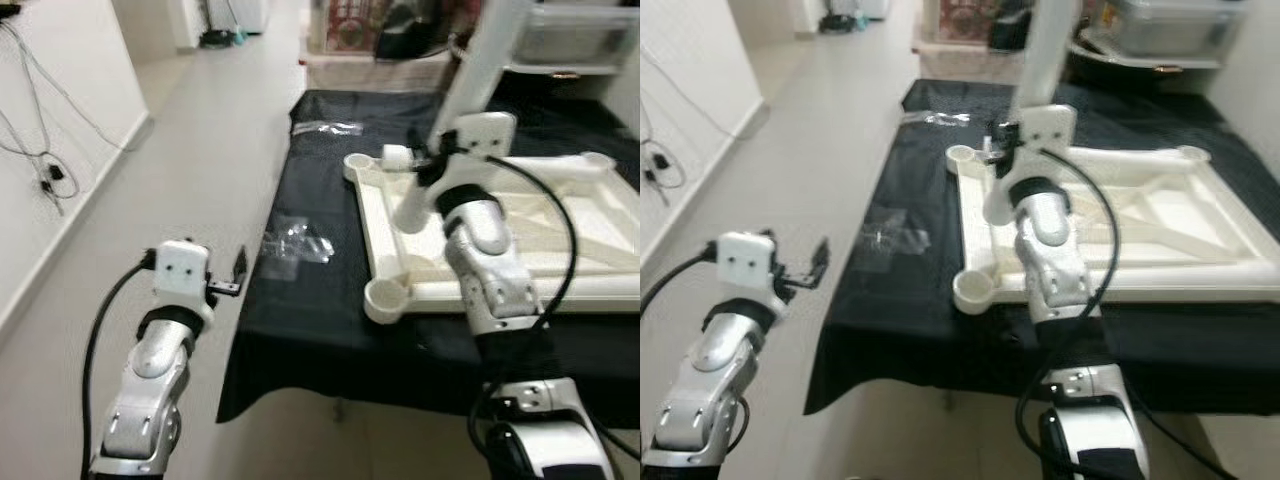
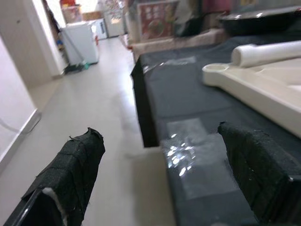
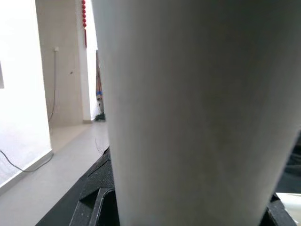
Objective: Building children table
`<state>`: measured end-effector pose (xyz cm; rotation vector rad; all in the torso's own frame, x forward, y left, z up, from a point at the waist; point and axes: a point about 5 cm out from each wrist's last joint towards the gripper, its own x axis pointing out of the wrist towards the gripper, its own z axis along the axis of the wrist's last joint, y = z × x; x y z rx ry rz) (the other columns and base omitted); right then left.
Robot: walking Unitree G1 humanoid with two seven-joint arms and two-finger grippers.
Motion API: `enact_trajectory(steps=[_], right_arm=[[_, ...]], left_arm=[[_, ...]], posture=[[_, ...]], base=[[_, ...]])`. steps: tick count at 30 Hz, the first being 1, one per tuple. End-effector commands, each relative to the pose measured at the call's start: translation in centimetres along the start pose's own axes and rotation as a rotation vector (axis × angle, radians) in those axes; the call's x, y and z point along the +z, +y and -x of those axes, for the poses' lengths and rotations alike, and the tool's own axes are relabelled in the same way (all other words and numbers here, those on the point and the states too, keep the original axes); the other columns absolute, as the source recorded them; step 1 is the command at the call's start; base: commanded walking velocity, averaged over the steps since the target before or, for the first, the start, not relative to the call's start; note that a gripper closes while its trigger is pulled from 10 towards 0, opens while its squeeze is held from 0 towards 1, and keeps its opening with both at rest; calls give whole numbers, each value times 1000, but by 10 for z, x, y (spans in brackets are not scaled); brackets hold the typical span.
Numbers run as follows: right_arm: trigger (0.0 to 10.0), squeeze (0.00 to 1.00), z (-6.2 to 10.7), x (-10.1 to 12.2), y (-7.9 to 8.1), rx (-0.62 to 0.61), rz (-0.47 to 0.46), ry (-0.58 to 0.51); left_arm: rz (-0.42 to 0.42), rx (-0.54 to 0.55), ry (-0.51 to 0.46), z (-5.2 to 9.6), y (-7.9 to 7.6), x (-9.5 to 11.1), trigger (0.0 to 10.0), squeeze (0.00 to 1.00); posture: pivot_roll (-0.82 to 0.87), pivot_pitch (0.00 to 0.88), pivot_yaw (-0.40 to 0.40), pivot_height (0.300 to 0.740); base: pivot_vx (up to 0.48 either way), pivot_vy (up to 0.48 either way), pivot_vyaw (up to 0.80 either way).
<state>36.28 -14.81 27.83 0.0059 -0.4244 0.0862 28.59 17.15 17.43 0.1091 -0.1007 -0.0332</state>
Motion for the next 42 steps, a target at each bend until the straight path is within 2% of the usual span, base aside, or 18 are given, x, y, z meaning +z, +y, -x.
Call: enact_trajectory(steps=[1,7,17,22,26,32,42], right_arm=[[10000,0,-1,2,4,23,-20,-10],[10000,0,0,0,7,51,-25,-5],[10000,0,5,-5,15,108,-17,19],[10000,0,5,-3,15,113,-11,12],[10000,0,5,-4,16,120,-50,22],[10000,0,6,-1,17,139,-62,1],[10000,0,5,3,21,172,-45,-11]], left_arm=[[-9,12,12,1,2,-3,10000,0],[-32,-8,11,3,-5,-4,10000,0],[-64,-31,34,5,-14,-9,10000,0],[-31,-10,36,4,-12,-8,10000,0],[-41,29,48,3,-7,-10,10000,0],[-48,36,55,4,-6,-12,10000,0],[-48,10,57,7,-11,-14,10000,0]], posture=[[59,127,-61,740],[57,132,-65,740],[56,134,-62,740],[55,132,-63,740],[54,128,-62,740],[52,122,-63,740],[50,117,-67,740]], base=[[0,0,0],[0,0,0],[0,-407,46],[0,0,731],[0,0,0],[0,0,0],[0,0,800]])
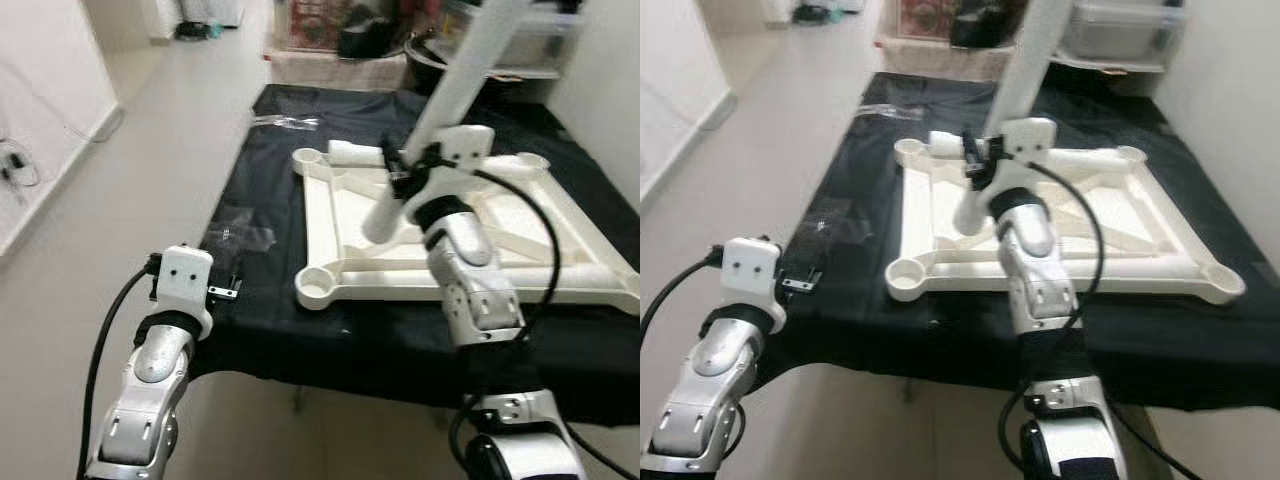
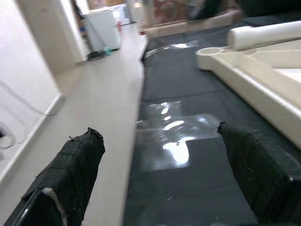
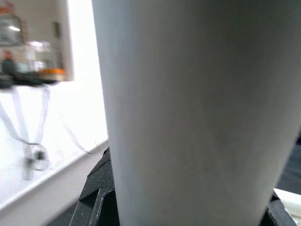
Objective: Building children table
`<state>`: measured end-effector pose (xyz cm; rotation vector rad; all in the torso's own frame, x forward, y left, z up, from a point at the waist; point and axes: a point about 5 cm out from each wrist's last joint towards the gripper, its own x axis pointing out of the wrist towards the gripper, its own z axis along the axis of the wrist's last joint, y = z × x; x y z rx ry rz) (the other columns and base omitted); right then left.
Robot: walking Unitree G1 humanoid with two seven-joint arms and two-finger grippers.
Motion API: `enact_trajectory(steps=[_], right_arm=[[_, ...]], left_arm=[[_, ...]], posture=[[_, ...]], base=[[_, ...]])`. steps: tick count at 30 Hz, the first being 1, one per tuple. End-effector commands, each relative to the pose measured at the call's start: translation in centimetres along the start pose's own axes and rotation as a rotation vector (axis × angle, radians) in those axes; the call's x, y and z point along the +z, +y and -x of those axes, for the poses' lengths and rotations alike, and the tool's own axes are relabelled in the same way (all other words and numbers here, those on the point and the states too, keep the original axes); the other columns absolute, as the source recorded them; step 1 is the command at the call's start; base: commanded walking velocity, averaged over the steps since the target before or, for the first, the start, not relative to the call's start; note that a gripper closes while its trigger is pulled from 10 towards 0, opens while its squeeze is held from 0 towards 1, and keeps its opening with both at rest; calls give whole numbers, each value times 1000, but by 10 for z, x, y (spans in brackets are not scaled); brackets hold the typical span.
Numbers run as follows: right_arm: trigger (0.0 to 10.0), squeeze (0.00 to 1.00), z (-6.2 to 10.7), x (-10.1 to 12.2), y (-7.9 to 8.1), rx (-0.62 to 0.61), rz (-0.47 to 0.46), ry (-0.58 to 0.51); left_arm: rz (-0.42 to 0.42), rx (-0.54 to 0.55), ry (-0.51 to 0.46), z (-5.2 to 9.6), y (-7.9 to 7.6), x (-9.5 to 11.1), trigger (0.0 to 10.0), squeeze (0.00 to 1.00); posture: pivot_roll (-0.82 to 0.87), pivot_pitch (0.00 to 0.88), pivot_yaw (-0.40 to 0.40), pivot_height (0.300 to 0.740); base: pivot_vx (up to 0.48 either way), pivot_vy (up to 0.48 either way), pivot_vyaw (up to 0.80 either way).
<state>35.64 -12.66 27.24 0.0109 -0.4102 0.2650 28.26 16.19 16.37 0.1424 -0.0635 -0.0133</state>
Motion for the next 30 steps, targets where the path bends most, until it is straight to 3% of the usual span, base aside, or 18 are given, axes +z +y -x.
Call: enact_trajectory(steps=[1,9,10,11,15,20,22,26,28,30], right_arm=[[10000,0,-1,7,-1,0,0,-24],[10000,0,-8,5,-13,-20,-6,18],[10000,0,-11,-2,-19,42,-67,76],[10000,0,-11,-2,-19,42,-67,76],[10000,0,-13,-4,-24,212,-168,124],[10000,0,-13,-3,-29,357,-215,159],[10000,0,-13,1,-32,511,-266,169],[10000,0,-13,5,-32,580,-293,167],[10000,0,-13,12,-32,727,-329,162],[10000,0,-13,12,-33,775,-319,167]], left_arm=[[-15,-6,19,3,-1,-5,10000,0],[36,-98,26,10,-14,-6,10000,0],[83,-229,27,19,-30,-8,10000,0],[83,-229,27,19,-30,-8,10000,0],[182,-420,44,40,-51,-8,10000,0],[215,-558,63,57,-63,-9,10000,0],[251,-654,90,72,-72,-10,10000,0],[254,-680,97,76,-75,-10,10000,0],[262,-685,104,79,-74,-9,10000,0],[266,-687,106,81,-74,-8,10000,0]], posture=[[50,117,-67,740],[53,139,-73,740],[52,148,-69,740],[52,148,-69,740],[63,170,-71,740],[69,192,-68,740],[72,210,-63,740],[79,216,-63,740],[86,232,-61,740],[87,234,-61,740]], base=[[0,0,800],[0,0,100],[0,0,0],[0,0,0],[0,0,0],[0,0,0],[0,0,0],[0,0,0],[0,0,0],[0,0,0]])
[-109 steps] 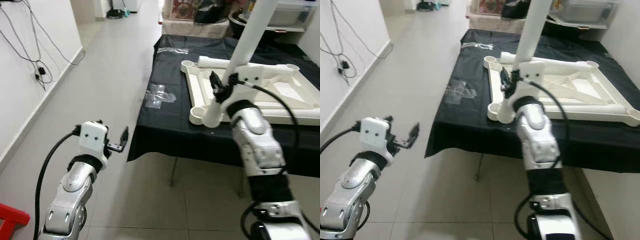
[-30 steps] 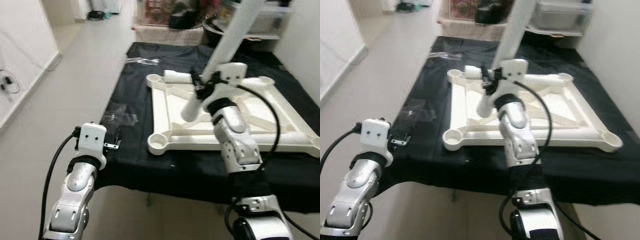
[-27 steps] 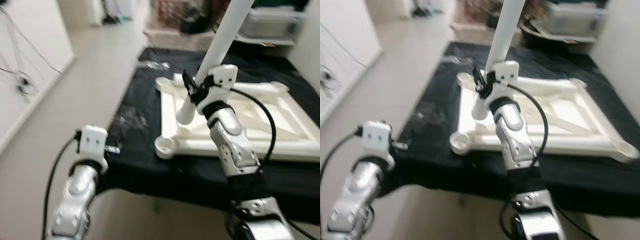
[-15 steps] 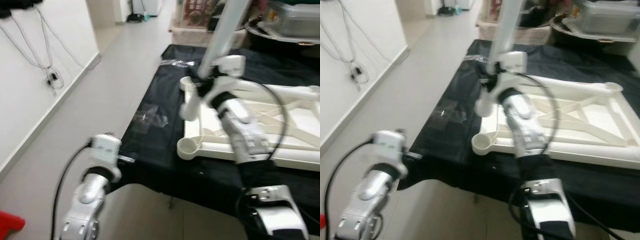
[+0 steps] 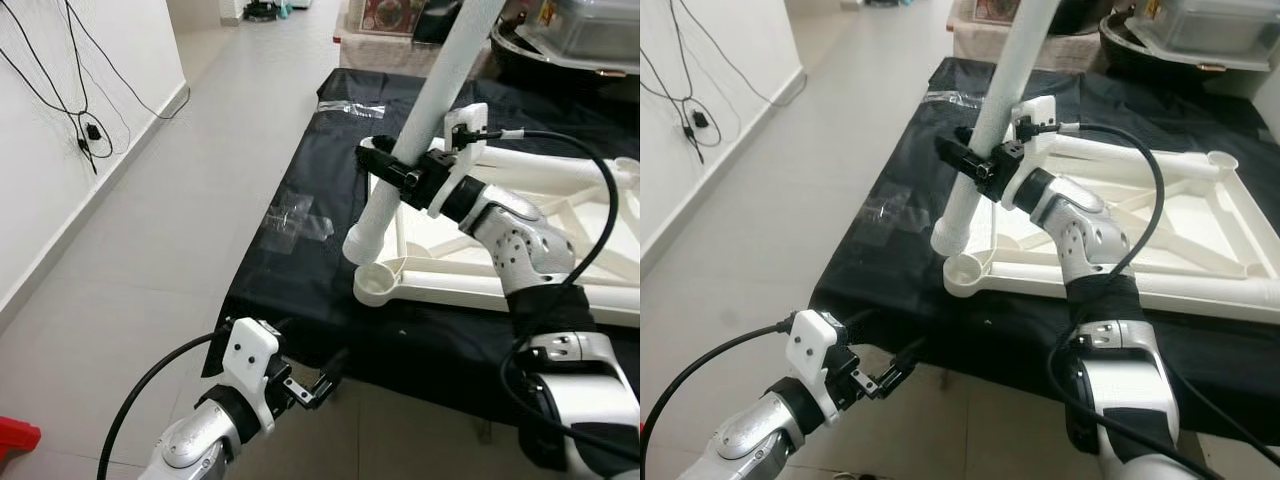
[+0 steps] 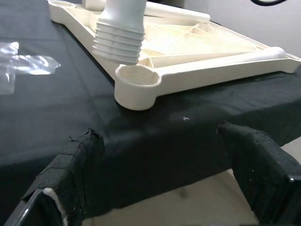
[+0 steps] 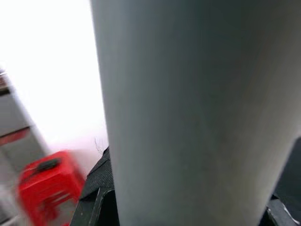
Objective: Building children table
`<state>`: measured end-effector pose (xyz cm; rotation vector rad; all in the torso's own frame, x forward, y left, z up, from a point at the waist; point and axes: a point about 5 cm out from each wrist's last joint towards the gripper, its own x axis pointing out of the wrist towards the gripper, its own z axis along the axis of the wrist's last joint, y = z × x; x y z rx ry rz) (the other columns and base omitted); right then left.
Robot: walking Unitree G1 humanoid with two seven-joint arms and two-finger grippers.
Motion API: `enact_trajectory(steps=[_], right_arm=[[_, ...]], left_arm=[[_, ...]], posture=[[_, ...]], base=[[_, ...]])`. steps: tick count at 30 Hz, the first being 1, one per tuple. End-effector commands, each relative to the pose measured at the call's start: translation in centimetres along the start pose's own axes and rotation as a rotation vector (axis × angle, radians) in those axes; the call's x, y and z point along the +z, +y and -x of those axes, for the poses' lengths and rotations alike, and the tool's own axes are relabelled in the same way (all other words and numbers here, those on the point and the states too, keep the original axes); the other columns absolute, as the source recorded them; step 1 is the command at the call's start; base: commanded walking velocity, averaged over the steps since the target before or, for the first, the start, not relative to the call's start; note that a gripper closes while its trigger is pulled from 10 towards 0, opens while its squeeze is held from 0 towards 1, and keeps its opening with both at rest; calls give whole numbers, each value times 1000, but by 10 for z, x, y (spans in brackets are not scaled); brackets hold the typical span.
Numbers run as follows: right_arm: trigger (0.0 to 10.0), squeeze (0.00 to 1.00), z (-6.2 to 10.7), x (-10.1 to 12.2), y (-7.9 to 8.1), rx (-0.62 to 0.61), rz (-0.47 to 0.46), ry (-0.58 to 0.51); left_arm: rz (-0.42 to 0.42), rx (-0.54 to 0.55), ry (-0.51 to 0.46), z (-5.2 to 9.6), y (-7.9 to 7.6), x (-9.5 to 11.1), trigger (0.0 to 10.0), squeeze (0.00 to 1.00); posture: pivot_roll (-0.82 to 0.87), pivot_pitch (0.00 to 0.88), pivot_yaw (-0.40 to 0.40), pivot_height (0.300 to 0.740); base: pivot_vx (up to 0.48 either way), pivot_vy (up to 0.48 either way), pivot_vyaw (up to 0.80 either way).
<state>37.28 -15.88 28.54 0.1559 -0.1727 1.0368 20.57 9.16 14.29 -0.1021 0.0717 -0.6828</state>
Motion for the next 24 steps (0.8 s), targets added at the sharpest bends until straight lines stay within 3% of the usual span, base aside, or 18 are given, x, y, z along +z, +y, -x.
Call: enact_trajectory(steps=[1,7,16,24], right_arm=[[10000,0,-2,4,3,52,11,-3],[10000,0,6,-3,-9,110,43,80],[10000,0,15,-3,-14,117,64,106],[10000,0,21,3,-15,193,65,112]], left_arm=[[12,-13,21,3,-2,-3,10000,0],[30,-21,31,10,-7,-1,10000,0],[26,-25,44,14,-10,0,10000,0],[18,-27,53,14,-10,0,10000,0]], posture=[[87,234,-61,740],[97,264,-55,740],[103,278,-54,740],[98,275,-53,740]], base=[[0,0,0],[0,0,0],[0,0,0],[0,0,0]])
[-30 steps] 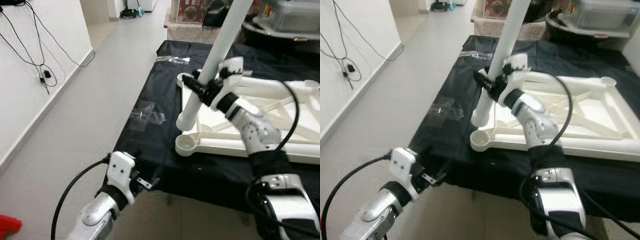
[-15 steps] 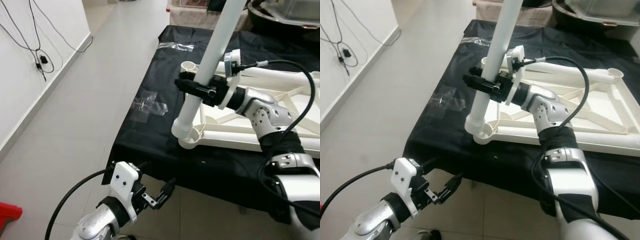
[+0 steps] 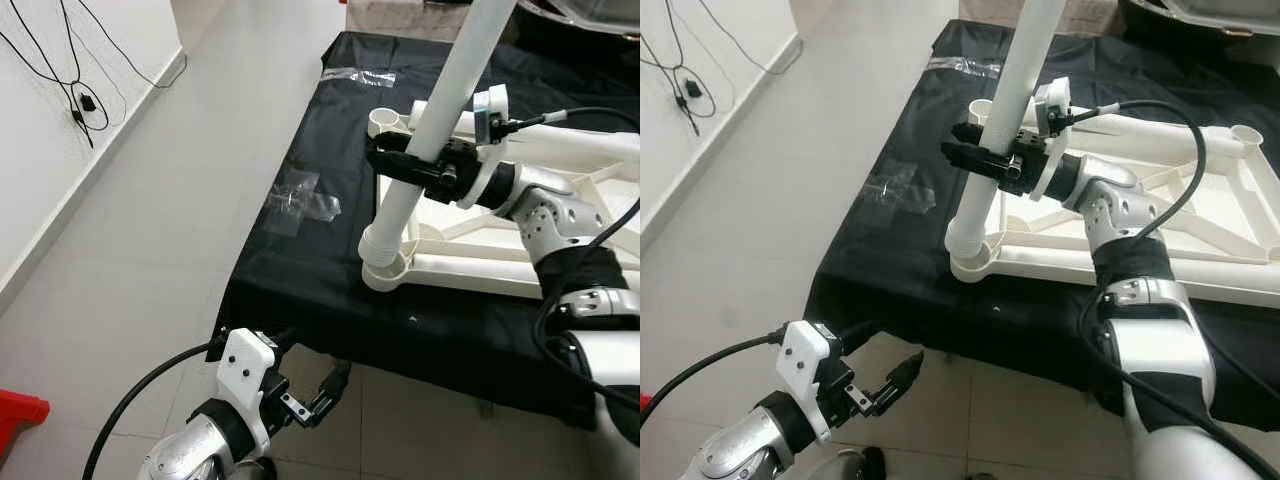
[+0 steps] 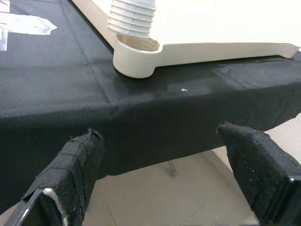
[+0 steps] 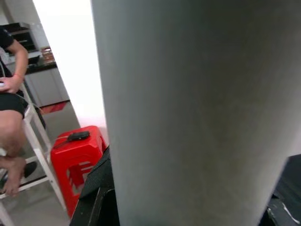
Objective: Building children table
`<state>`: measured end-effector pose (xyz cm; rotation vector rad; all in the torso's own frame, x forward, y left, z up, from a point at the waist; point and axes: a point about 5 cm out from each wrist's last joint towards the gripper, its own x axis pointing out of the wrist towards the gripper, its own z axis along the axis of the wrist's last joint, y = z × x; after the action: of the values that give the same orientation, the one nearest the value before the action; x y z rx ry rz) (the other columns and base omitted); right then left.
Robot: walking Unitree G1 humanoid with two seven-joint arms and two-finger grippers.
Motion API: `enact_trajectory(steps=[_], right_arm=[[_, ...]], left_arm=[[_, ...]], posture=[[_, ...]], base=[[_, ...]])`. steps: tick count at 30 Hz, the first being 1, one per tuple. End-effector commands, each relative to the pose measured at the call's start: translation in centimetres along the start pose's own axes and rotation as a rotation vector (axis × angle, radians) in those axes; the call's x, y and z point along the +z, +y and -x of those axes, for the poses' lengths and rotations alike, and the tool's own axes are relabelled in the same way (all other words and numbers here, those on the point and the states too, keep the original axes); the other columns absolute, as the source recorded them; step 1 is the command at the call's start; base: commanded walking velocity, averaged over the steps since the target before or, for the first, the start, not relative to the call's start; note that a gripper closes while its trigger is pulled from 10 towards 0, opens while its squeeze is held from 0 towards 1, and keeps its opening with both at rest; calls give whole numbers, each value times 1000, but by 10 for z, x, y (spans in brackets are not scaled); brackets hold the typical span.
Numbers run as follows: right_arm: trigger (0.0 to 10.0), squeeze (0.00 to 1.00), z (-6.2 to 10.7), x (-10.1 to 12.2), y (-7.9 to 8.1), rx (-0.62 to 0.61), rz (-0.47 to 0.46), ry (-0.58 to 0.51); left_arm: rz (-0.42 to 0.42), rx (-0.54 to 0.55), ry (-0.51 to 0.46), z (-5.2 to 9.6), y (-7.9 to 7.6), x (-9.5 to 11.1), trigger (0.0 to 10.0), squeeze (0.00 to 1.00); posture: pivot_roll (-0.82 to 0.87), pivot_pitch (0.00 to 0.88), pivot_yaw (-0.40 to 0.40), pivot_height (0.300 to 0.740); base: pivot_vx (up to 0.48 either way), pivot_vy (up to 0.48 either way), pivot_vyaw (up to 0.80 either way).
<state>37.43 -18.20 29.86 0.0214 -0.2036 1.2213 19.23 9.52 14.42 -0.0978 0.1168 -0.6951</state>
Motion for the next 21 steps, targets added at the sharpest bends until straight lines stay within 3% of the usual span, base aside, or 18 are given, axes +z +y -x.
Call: enact_trajectory(steps=[1,9,21], right_arm=[[10000,0,6,-15,2,30,-47,64],[10000,0,6,-19,7,137,-53,85],[10000,0,4,-31,4,91,7,193]], left_arm=[[7,-17,11,1,-4,0,10000,0],[4,-14,17,1,-3,0,10000,0],[0,-17,19,0,-6,0,10000,0]], posture=[[99,274,-53,740],[102,271,-55,740],[98,262,-56,740]], base=[[0,0,0],[0,0,0],[0,0,0]])
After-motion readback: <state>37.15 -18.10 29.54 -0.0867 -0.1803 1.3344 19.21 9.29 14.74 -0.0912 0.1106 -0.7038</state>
